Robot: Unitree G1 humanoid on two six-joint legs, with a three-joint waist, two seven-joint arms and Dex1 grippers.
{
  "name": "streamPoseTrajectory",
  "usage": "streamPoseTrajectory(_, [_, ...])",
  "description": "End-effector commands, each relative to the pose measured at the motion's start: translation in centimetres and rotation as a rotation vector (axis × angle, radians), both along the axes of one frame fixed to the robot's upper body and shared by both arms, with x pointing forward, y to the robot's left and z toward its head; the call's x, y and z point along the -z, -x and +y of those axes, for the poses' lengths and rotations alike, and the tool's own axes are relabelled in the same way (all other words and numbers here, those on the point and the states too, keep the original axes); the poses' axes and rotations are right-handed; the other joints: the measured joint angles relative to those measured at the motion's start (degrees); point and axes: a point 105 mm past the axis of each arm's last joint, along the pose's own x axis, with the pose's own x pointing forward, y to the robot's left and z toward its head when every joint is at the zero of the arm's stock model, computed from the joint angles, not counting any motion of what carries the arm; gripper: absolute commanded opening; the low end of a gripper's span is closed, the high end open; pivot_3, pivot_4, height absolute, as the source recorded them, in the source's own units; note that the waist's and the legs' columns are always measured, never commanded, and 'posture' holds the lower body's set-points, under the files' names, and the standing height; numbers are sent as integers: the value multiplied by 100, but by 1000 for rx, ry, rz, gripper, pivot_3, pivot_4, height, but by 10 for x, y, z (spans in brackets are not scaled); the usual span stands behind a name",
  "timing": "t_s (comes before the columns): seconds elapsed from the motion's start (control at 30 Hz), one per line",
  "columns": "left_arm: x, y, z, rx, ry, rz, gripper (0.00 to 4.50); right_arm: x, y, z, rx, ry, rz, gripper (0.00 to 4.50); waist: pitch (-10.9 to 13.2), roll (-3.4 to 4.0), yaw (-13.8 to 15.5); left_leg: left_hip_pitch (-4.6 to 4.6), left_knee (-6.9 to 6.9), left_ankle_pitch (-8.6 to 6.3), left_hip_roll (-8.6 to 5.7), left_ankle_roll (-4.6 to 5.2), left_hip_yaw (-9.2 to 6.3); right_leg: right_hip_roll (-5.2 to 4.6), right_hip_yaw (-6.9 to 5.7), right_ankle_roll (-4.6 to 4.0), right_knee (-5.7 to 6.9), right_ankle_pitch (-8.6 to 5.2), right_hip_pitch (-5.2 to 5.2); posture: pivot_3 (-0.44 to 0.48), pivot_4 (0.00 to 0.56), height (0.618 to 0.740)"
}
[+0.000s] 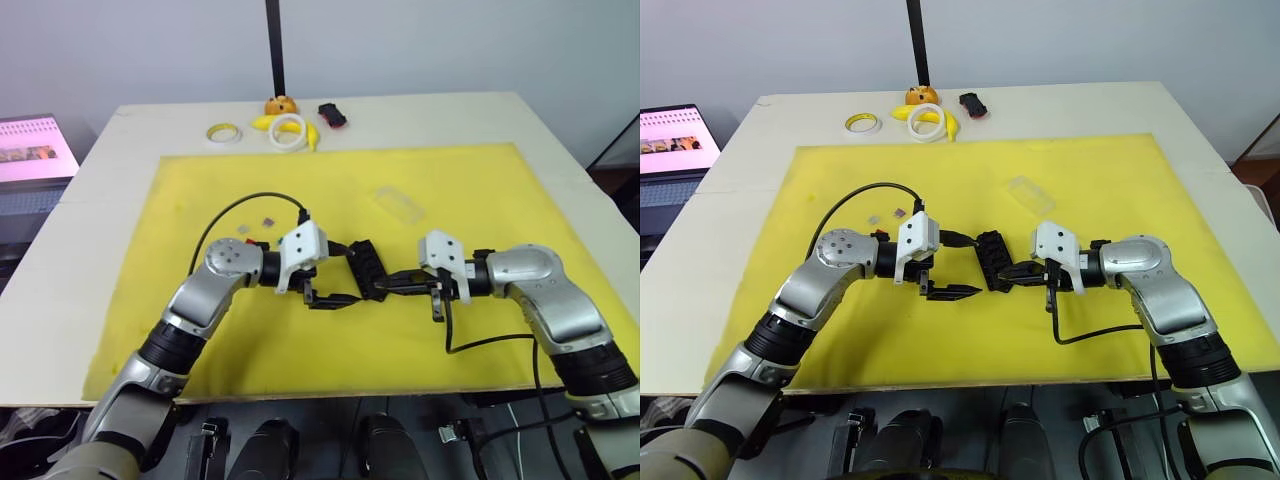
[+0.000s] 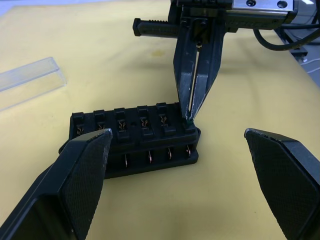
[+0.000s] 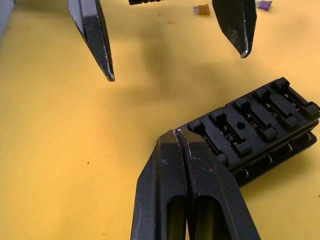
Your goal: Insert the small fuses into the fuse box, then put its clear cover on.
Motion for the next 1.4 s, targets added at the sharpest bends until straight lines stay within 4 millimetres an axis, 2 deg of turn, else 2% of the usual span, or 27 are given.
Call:
streamPoseTrajectory(0.03, [-13,3,1,17,32,-38,4500,-19,-5,-2,44,-49,-50,39,0,0,0,0,0,0,0,0,0,0,0,0,0,0,0,0,150,740])
streamPoseTrajectory(0.17, [-20,6,13,-7,56,-23,4500,-48,6,-7,50,-120,-51,39,0,0,-6,-11,-1,0,0,0,1,-1,2,0,1,0,-14,0,150,740])
streamPoseTrajectory(0.37, [-25,14,58,-124,69,72,4500,-82,25,-41,193,-166,-42,39,1,0,2,-15,-5,0,2,0,-1,0,3,0,2,0,-20,0,150,740])
streamPoseTrajectory(0.47, [-23,25,115,-266,50,158,4500,-93,26,-94,438,-170,-40,39,1,1,-1,-15,-7,-1,4,1,0,0,3,0,1,0,-21,0,150,740])
streamPoseTrajectory(0.5, [-23,29,131,-312,45,184,4500,-94,26,-110,512,-160,-45,592,1,1,-7,-14,-13,-1,4,2,1,-1,5,-1,1,0,-23,0,150,740])
streamPoseTrajectory(0.57, [-23,33,148,-366,48,217,4500,-93,28,-127,587,-148,-50,1381,2,3,7,-13,-16,-1,5,2,3,1,6,-1,1,-1,-25,0,150,740])
streamPoseTrajectory(0.7, [-16,43,231,-665,123,435,4500,-96,37,-177,803,-146,-80,3397,2,4,18,-1,-8,-1,5,2,5,0,6,-2,0,-1,-5,0,150,740])
streamPoseTrajectory(0.77, [-15,47,247,-726,166,502,4500,-95,40,-187,842,-145,-86,4413,3,6,13,-1,-15,-3,4,5,6,2,6,-2,1,-1,-8,0,150,740])
streamPoseTrajectory(0.87, [-10,47,278,-860,227,542,4500,-94,44,-197,892,-144,-96,4465,3,7,16,0,-12,-3,2,5,6,-1,6,-2,0,-1,-3,0,150,740])
streamPoseTrajectory(0.93, [-9,46,286,-906,265,586,4500,-93,45,-196,897,-149,-98,4465,3,7,0,2,-12,-3,5,5,5,1,6,-2,0,-1,-3,0,150,740])
streamPoseTrajectory(1.07, [-14,38,273,-863,302,684,4500,-90,42,-182,861,-152,-99,4465,3,7,7,0,-13,-3,5,4,5,0,6,-2,1,-1,-5,0,150,740])
streamPoseTrajectory(1.2, [-23,21,249,-793,390,804,4500,-88,37,-139,725,-185,-77,4465,3,7,-4,0,-11,-2,5,3,3,0,6,-2,4,-1,-7,0,150,740])
streamPoseTrajectory(1.23, [-24,19,246,-787,396,816,4500,-89,37,-133,710,-190,-74,4465,3,7,-8,1,-11,-2,5,2,3,-1,7,-1,7,-1,-7,0,150,740])
streamPoseTrajectory(1.4, [-20,2,222,-765,418,1003,4500,-90,42,-63,480,-236,-48,4465,3,7,-18,-5,-11,-2,5,1,4,1,8,-1,11,-1,-19,0,150,740])
